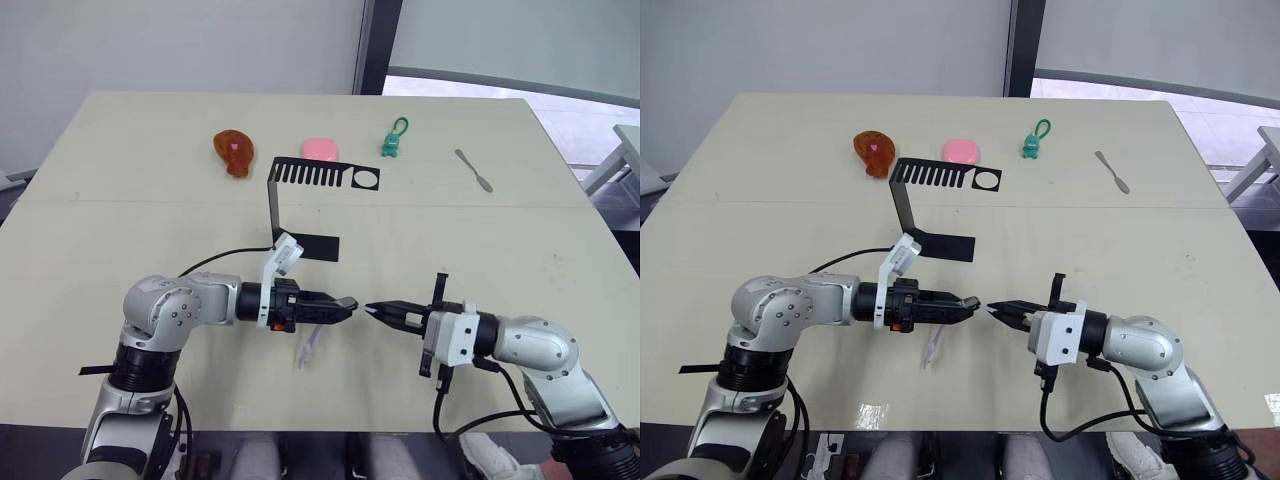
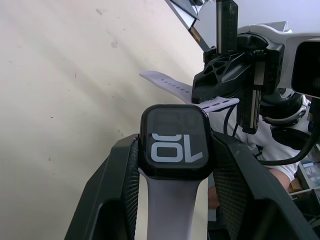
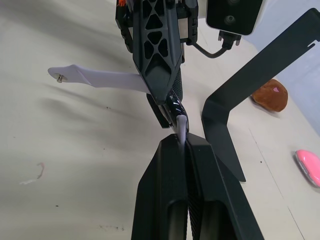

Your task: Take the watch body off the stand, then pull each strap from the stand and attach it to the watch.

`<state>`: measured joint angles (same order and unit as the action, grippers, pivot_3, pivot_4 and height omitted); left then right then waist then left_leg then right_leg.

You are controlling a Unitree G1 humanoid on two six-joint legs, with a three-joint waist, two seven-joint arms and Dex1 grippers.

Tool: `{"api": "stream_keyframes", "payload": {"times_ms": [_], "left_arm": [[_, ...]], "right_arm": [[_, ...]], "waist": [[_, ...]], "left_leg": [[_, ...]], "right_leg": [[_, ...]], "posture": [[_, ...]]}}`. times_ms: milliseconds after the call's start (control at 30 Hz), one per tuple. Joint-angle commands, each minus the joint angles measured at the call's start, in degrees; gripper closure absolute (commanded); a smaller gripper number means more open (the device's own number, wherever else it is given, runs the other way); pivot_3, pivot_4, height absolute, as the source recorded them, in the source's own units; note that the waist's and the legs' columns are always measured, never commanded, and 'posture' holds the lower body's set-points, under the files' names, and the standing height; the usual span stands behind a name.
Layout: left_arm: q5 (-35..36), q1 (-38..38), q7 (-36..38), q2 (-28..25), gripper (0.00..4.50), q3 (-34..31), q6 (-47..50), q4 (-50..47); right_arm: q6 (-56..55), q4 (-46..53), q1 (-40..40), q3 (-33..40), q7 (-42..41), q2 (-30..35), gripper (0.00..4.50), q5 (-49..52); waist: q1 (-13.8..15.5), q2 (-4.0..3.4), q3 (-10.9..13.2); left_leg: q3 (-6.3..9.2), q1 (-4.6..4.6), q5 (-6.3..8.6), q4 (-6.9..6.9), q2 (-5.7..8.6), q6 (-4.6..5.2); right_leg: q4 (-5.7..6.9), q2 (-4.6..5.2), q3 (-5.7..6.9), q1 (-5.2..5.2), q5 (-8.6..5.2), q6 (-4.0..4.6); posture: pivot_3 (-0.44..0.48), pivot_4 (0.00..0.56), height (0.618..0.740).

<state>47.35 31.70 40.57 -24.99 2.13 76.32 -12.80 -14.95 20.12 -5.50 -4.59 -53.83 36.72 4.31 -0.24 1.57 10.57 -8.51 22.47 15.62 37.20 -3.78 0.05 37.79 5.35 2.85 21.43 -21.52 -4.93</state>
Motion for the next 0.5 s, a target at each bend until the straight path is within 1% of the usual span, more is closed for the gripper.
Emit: {"api": "stream_keyframes", "payload": {"times_ms": [33,500], "left_arm": [[2.03,0.74,-0.15,1.11,2.90,0.41,0.39,-2.89],[2.26,0.89,-1.03,1.68,2.90,0.23,1.16,-3.15]], "right_arm": [[-0.65,1.75,-0.53,-0.93,1.79,-0.86,4.50,0.20],[-0.25,2.02,-1.00,-2.09,2.95,-1.98,4.50,-1.72]], "waist": [[0.00,0.00,0.00],[0.00,0.00,0.00]], "left_leg": [[0.00,0.00,0.00,0.00,0.00,0.00],[0.00,0.00,0.00,0.00,0.00,0.00]], "right_leg": [[0.00,0.00,0.00,0.00,0.00,0.00],[0.00,0.00,0.00,0.00,0.00,0.00]], "posture": [[0.000,0.150,0.740],[0.000,0.150,0.740]]}}
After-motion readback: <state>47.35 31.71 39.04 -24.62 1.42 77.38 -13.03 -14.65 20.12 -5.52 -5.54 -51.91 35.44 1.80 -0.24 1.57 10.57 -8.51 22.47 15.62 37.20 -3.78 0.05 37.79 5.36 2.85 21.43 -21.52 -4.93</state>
